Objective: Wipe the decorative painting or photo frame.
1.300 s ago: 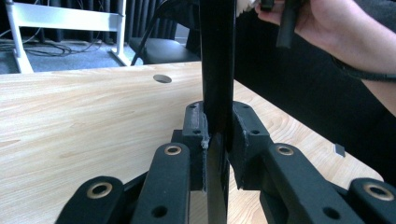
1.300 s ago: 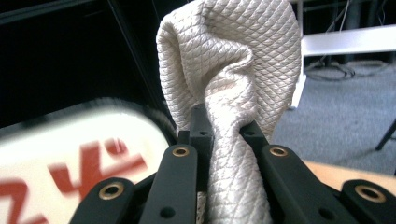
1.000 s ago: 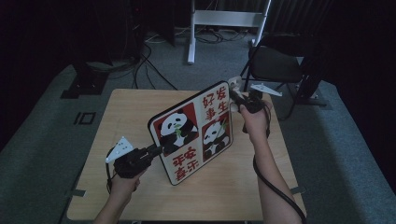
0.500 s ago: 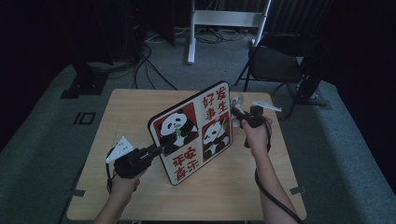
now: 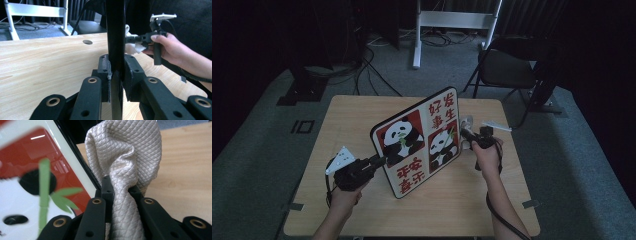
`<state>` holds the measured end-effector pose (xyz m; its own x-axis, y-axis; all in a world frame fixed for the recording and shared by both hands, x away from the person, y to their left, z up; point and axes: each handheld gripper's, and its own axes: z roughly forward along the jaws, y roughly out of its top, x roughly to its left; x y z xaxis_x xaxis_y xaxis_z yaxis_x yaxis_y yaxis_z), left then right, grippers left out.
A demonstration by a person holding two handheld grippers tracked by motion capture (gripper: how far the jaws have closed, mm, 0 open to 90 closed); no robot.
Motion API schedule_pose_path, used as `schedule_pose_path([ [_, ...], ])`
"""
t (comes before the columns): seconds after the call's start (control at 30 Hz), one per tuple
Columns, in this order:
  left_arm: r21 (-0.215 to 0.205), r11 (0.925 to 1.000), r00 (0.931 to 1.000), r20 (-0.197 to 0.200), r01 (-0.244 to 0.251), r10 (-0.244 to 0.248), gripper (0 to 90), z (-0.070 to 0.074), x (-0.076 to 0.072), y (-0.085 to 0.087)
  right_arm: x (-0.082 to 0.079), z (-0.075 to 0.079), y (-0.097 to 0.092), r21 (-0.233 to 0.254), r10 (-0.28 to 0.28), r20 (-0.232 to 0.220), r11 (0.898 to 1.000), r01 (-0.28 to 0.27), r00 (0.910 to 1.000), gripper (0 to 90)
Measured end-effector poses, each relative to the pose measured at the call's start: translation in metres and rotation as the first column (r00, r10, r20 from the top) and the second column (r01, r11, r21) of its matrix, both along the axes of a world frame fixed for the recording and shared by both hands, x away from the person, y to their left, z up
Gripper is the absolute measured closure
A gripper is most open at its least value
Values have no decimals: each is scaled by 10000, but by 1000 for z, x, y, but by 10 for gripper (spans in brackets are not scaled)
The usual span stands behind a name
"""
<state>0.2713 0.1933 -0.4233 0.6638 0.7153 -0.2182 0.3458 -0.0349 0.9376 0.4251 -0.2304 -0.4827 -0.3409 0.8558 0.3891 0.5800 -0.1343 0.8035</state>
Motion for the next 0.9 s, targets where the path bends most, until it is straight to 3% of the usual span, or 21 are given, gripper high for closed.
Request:
schedule_pose_path([
  [0.57, 30, 10000, 10000, 19, 9, -9, 780, 0, 0, 0, -15, -42, -9, -763, -84, -915, 9971, 14, 9958, 814],
  [0.9, 84, 9999, 10000, -32, 69, -69, 779, 1, 1, 1, -27, -51, -22, -1149, -295, -904, 9932, 190, 9955, 813],
])
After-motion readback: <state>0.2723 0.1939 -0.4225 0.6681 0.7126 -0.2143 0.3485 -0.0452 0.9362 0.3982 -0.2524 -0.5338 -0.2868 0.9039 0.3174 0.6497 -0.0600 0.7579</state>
